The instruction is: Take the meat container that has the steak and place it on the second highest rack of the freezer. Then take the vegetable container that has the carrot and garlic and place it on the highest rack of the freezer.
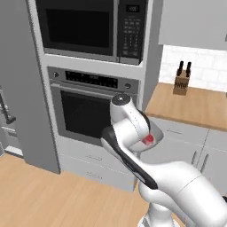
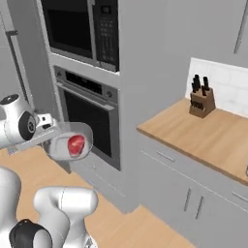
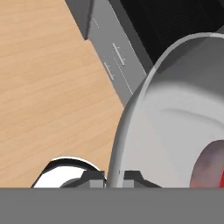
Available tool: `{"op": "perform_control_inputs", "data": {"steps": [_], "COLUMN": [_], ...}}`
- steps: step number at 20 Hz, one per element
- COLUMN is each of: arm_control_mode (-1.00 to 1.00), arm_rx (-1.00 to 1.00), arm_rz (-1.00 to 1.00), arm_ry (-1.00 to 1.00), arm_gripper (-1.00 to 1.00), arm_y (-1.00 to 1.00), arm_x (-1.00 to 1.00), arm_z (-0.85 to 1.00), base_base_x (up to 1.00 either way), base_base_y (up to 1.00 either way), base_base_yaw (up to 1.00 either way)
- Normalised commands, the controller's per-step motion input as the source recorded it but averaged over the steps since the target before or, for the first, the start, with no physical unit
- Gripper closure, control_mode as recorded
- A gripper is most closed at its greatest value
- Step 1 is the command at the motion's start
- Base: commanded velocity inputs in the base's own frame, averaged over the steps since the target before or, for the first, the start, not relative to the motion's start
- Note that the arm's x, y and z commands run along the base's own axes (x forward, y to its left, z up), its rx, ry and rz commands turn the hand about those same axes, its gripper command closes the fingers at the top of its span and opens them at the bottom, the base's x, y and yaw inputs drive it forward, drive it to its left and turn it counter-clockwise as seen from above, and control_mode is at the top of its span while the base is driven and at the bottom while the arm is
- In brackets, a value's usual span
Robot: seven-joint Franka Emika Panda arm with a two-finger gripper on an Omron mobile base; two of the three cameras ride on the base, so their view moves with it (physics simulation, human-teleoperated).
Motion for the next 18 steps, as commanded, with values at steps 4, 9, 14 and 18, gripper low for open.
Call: {"op": "perform_control_inputs", "data": {"steps": [4,9,14,18], "arm_control_mode": [1.00,1.00,1.00,1.00], "arm_rx": [0.00,0.00,0.00,0.00], "arm_rz": [0.00,0.00,0.00,0.00], "arm_ry": [0.00,0.00,0.00,0.00], "arm_gripper": [1.00,1.00,1.00,1.00], "arm_y": [0.00,0.00,0.00,0.00], "arm_x": [0.00,0.00,0.00,0.00], "arm_z": [0.00,0.00,0.00,0.00], "base_base_x": [0.63,0.83,0.85,0.76], "base_base_y": [0.64,0.79,0.63,0.83], "base_base_yaw": [0.39,0.17,0.00,0.00]}}
